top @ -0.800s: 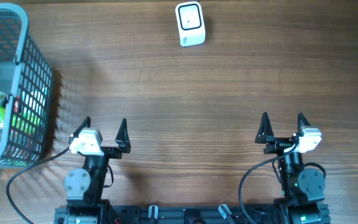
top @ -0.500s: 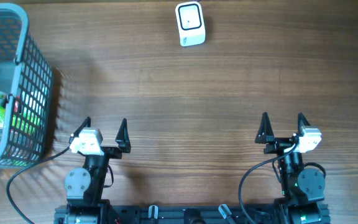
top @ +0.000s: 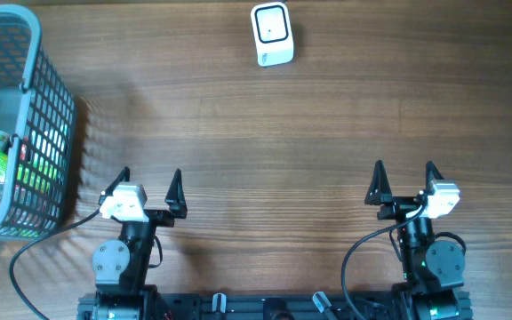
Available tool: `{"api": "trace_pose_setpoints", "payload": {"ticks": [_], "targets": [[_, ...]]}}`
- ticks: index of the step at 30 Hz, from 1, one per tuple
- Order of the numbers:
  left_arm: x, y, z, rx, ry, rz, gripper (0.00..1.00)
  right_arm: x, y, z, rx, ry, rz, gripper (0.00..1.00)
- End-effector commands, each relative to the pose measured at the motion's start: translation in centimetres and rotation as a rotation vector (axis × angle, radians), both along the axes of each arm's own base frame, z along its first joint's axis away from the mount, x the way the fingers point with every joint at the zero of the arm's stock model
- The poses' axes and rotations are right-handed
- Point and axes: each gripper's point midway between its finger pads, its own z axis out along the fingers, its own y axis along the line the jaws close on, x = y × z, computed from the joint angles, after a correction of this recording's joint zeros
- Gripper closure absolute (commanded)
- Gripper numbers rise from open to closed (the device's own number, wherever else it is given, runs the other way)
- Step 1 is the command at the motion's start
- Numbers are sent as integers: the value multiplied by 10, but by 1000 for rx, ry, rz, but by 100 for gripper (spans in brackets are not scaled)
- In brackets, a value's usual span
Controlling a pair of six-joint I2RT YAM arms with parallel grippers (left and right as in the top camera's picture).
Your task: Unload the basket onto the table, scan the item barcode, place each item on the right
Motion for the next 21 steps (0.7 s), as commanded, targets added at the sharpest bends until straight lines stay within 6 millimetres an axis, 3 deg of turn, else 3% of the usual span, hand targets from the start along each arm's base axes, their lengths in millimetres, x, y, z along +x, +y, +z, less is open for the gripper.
{"api": "trace_pose_setpoints", "payload": {"ticks": [1,21], "targets": [[0,-3,-3,18,9,-24,0,0,-3,1,2,-5,-13,0],[0,-3,-3,18,9,-24,0,0,-3,1,2,-5,-13,0]]}}
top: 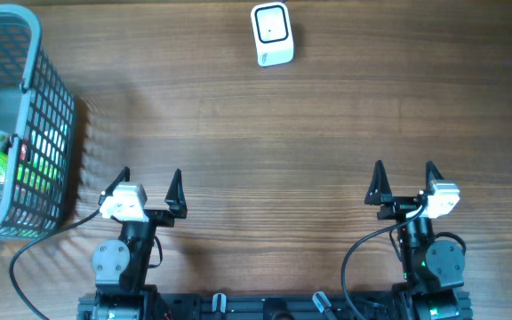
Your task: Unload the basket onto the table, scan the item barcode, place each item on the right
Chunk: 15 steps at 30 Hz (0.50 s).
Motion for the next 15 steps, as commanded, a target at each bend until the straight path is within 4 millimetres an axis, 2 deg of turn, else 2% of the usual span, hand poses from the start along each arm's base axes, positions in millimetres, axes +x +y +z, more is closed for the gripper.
{"api": "trace_pose_setpoints", "payload": {"ticks": [1,15], "targets": [[0,-3,-3,17,9,-24,0,0,-3,1,2,-5,-13,1],[0,-3,-3,17,8,-24,0,0,-3,1,2,-5,-13,0]]}}
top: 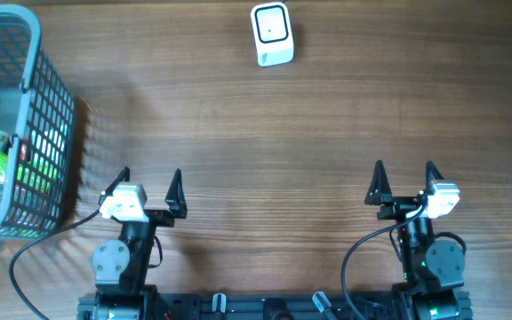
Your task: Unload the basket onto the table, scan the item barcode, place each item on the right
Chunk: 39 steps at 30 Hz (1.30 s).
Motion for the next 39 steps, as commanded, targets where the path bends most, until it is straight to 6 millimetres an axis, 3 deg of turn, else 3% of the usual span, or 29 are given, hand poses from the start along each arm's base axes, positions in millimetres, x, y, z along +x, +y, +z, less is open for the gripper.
{"api": "trace_pose_setpoints", "payload": {"ticks": [1,14,16,19,21,23,26,29,34,36,39], "targets": [[0,-3,-3,17,8,-24,0,0,-3,1,2,-5,-13,0],[0,4,1,-14,4,24,0,0,-3,1,2,-5,-13,0],[-6,4,22,-137,37,34,0,0,-3,1,2,-5,-13,0],[-31,-13,93,-227,142,-55,0,0,-3,1,2,-5,-13,0],[-38,-13,120,-230,257,-44,0,0,-3,1,2,-5,-13,0],[-38,-13,158,-204,433,-29,0,0,-3,1,2,-5,-13,0],[-24,-12,189,-138,595,-23,0,0,-3,1,2,-5,-13,0],[11,19,204,-26,705,141,0,0,-3,1,2,-5,-13,0],[53,40,194,111,729,176,0,0,-3,1,2,-5,-13,0],[61,67,203,76,683,263,0,0,-3,1,2,-5,-13,0],[65,146,226,7,565,500,0,0,-3,1,3,-5,-13,0]]}}
